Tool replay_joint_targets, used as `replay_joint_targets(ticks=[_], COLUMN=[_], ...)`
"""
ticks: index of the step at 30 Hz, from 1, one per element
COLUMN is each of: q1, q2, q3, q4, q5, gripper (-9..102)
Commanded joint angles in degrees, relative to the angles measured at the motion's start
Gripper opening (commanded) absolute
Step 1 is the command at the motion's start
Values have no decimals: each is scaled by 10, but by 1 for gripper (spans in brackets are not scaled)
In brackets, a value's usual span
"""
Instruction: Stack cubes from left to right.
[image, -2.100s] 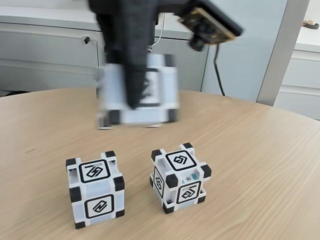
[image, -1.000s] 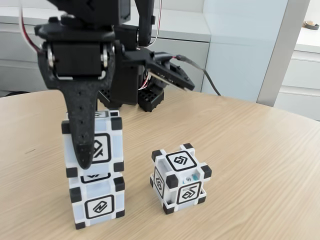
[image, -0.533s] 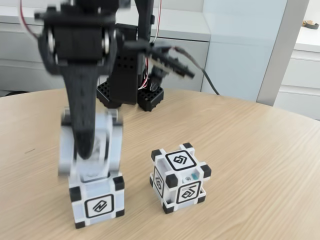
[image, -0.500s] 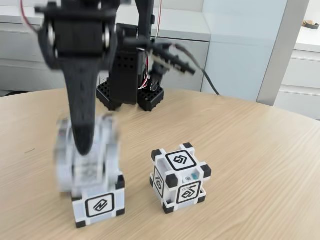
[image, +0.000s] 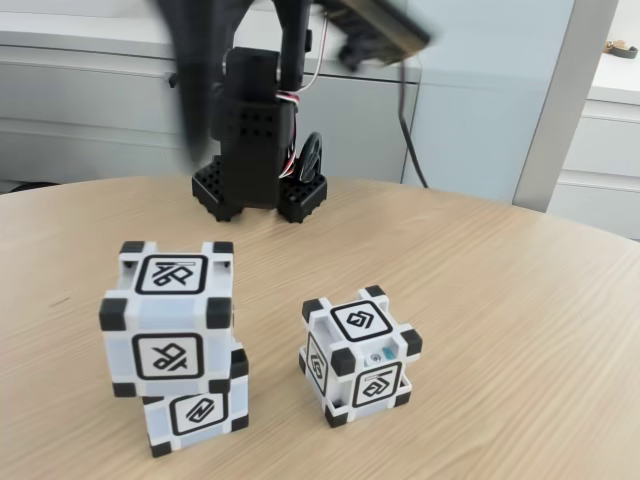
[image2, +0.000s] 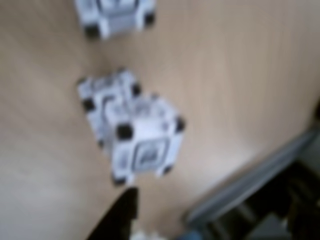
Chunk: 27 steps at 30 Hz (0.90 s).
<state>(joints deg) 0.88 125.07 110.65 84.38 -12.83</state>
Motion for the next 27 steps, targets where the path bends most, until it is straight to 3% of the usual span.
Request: replay_joint_targets(ticks=[1,7,14,20,22,26,27], q1=[-74,-151,-145,-144,-144,-144,-144], q2=[10,-69,-261,-340,-359,-370,-366], q3=[-11,-11,-11,-12,-17,-19,-19], q4=[4,4,-2,-9,-9,-9,-9], q5=[37,82,90,98,109,134,135], gripper=[31,35,37,33,26,0,0])
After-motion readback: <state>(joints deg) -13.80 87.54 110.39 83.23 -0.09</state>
